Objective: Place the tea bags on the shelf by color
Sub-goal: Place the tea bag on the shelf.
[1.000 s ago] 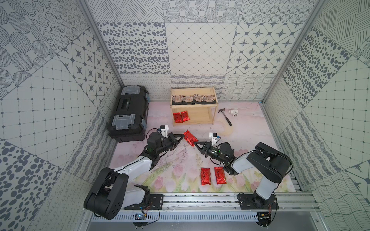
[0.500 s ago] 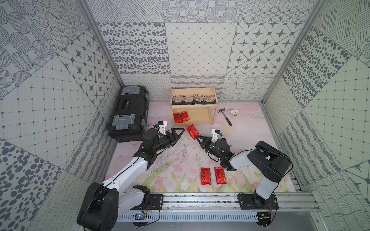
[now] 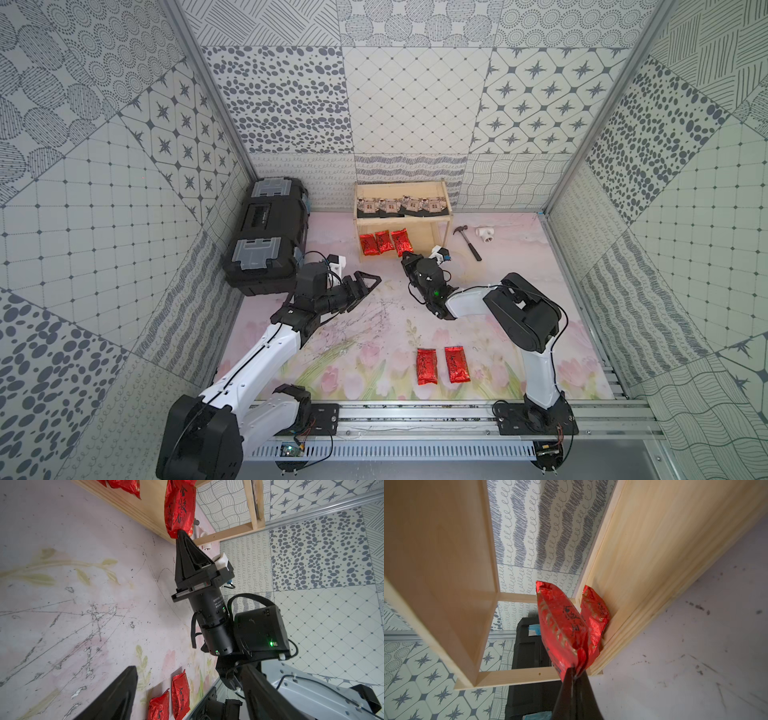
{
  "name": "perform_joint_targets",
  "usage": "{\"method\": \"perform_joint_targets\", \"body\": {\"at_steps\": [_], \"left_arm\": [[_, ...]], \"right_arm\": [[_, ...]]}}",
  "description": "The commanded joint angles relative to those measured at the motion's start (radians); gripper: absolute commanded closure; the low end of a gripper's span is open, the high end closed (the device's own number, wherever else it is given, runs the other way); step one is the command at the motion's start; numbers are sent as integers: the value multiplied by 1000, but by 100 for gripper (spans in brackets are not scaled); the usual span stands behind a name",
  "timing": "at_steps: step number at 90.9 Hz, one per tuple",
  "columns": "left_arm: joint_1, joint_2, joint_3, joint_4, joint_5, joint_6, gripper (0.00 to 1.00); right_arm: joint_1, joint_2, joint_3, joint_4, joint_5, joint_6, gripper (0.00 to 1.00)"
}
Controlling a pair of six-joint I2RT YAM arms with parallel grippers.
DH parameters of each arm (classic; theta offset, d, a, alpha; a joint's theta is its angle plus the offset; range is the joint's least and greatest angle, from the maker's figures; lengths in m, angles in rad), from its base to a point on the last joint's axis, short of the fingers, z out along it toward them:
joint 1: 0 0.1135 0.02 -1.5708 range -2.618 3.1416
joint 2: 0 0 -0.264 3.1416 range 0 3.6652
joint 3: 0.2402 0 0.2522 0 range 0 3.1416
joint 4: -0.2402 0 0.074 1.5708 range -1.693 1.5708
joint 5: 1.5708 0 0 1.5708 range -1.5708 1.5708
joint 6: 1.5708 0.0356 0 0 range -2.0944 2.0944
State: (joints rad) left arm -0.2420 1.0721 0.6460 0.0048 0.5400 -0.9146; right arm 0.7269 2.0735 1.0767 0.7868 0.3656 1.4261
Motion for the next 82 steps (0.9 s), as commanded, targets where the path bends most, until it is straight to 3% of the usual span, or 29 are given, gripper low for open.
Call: {"method": "perform_joint_targets", "body": {"at_steps": [1,44,82], "left_arm": [[0,5,11,-117,13,75,17],[-4,5,-3,-92,37,75,17],[-13,-4,-3,-98,33,87,17]], "right_arm": [[-23,50,66,-83,29,9,100],[-50,139,288,-358,27,78,100],[-50,221,408,-431,9,124,100]]}}
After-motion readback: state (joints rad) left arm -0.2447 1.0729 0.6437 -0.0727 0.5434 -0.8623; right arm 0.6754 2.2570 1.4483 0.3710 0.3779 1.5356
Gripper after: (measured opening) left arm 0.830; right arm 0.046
